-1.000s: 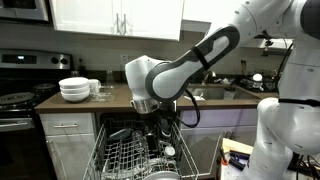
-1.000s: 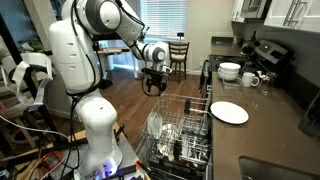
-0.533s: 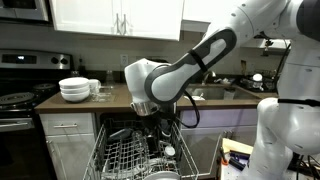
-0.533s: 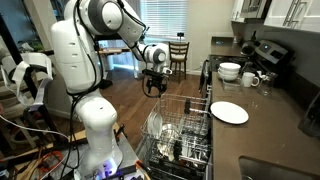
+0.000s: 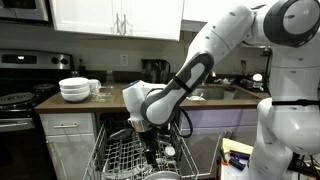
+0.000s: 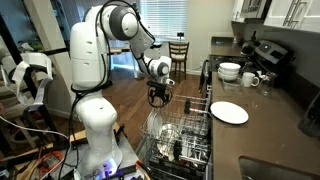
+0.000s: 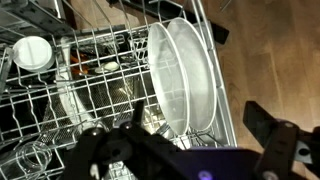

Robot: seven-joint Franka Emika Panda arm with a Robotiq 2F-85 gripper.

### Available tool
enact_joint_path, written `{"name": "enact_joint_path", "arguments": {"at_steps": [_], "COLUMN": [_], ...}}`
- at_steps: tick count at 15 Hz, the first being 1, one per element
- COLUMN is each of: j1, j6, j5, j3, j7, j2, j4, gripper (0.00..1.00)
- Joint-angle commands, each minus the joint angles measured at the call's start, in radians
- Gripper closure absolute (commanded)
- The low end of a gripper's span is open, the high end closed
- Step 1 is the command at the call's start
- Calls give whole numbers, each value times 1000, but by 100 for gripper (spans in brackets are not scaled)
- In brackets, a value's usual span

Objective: Pick up the plate from the kitchen plates holder and put it on top of the other plate on the shelf

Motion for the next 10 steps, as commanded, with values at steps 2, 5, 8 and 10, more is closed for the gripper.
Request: {"name": "enact_joint_path", "arguments": {"at_steps": [2, 5, 8, 10], "j1": [-5, -12, -18, -24], "j6": [123, 181, 211, 218], "j5": [-65, -68, -57, -51], "j3": [-8, -11, -11, -10], "j7": [-55, -82, -111, -129], "j2": [94, 154, 213, 247], "j4": [15, 24, 38, 50], "gripper": [0, 0, 0, 10]}}
